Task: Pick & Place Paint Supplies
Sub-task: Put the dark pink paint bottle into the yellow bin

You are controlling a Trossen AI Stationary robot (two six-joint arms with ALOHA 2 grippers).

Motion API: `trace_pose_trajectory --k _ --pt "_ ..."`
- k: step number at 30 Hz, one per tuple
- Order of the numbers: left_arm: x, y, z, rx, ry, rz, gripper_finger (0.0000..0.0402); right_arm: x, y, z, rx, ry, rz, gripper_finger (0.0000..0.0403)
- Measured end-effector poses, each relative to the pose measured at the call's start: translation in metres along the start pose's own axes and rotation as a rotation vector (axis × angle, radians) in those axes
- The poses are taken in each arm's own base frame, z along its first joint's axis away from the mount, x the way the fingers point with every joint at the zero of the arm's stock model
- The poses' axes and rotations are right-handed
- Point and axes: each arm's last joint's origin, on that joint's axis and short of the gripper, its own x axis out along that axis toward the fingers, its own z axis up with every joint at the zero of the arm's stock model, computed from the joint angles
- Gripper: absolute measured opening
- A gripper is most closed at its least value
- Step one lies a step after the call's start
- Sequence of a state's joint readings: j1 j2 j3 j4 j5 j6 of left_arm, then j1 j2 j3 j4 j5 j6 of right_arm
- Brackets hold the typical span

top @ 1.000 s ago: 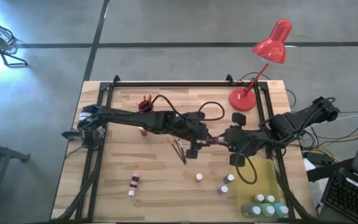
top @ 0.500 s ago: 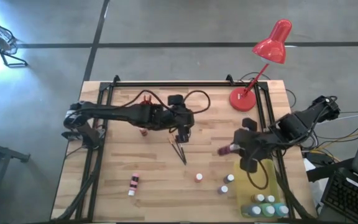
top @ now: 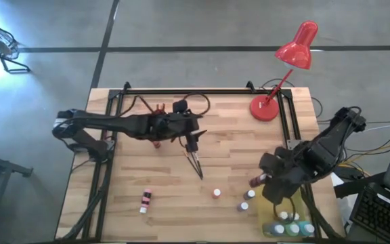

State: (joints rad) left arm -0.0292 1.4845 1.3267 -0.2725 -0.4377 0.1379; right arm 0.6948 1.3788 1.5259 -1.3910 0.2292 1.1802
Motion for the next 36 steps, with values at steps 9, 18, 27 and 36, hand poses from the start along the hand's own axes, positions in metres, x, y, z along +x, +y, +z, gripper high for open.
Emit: trace_pose_trajectory --k 9,18,27,36 --pt "-0.013 0.013 -0.033 -0.077 -0.145 0.05 0.0257 0.027 0.025 -0.007 0.161 0.208 -0.044 0.0114" --pt "-0.021 0.017 -0.036 -0.07 -0.2 0.067 0.0257 0.029 0.059 -0.029 0.299 0.199 -0.074 0.0114" --pt "-0.02 0.016 -0.037 -0.06 -0.205 0.041 0.0257 0.037 0.068 -0.051 0.381 0.214 -0.166 0.0114" --pt "-0.019 0.017 -0.036 -0.063 -0.21 0.04 0.0257 0.057 0.08 -0.06 0.369 0.221 -0.228 0.0114"
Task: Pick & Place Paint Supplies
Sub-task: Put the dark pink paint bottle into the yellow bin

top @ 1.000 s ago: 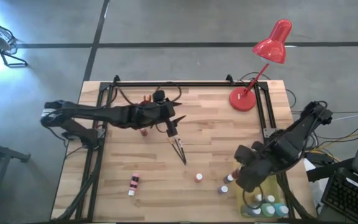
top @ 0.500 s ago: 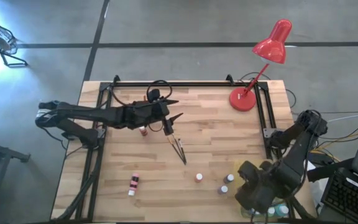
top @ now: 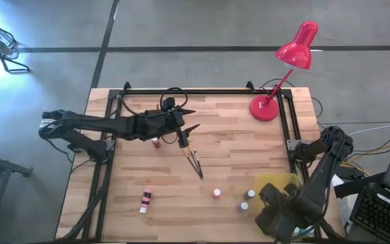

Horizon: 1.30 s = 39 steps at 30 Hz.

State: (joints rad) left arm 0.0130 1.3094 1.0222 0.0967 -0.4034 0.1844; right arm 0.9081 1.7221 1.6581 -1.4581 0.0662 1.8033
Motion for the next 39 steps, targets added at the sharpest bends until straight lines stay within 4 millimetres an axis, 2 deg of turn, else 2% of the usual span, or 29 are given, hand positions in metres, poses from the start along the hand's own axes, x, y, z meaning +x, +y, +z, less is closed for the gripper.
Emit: trace_pose_trajectory --k 19,39 --pt "0.001 0.002 0.0 -0.003 0.001 0.008 0.0257 0.026 0.012 -0.008 0.049 0.024 -0.087 0.0114" --pt "0.001 0.002 0.0 -0.019 0.001 0.007 0.0257 0.046 0.013 -0.011 0.058 0.017 -0.084 0.0114"
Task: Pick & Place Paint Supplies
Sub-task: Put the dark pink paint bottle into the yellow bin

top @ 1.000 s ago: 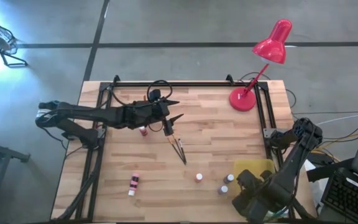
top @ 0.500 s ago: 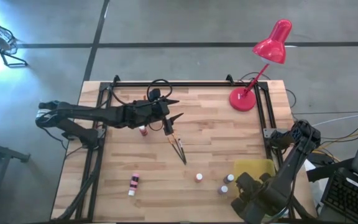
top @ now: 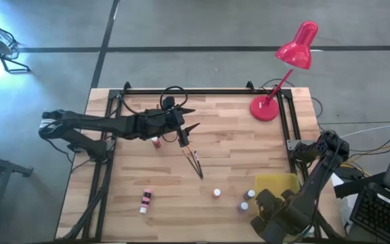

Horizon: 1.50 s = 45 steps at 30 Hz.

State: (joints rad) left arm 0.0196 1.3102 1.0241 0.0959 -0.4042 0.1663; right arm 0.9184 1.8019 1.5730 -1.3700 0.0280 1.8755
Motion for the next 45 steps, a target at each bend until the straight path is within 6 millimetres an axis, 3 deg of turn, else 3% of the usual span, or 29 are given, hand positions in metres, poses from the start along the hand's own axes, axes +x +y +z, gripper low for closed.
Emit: trace_pose_trajectory --k 16,38,45 --pt "0.0 0.0 0.0 -0.009 0.001 0.0 0.0257 0.03 0.002 -0.002 -0.027 0.027 0.028 0.0114" --pt "0.0 -0.001 -0.002 -0.008 0.022 -0.004 0.0257 0.045 0.002 -0.004 -0.061 0.094 0.031 0.0114" --pt "0.0 -0.001 -0.003 -0.009 0.025 -0.005 0.0257 0.04 0.004 -0.005 -0.099 0.112 0.047 0.0181"
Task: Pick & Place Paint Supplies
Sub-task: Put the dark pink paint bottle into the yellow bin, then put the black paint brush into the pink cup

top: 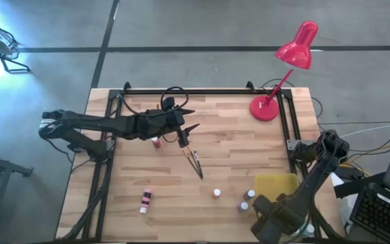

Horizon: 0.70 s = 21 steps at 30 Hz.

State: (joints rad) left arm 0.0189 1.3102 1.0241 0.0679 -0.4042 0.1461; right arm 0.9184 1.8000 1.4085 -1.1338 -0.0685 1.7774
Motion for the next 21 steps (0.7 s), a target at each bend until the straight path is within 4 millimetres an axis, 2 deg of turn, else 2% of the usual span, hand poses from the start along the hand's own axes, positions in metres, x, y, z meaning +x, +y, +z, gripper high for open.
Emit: trace_pose_trajectory --k 5,10,21 --pt "0.0 0.0 0.0 -0.005 0.001 0.0 0.0257 -0.007 0.003 0.0 -0.021 -0.004 0.022 0.0216" --pt "0.0 0.0 0.0 -0.008 0.001 -0.001 0.0257 -0.017 0.002 0.001 -0.023 -0.009 0.041 0.0228" --pt "0.0 0.0 0.0 -0.007 0.002 -0.003 0.0257 -0.044 -0.015 0.007 -0.007 -0.014 0.033 0.0202"
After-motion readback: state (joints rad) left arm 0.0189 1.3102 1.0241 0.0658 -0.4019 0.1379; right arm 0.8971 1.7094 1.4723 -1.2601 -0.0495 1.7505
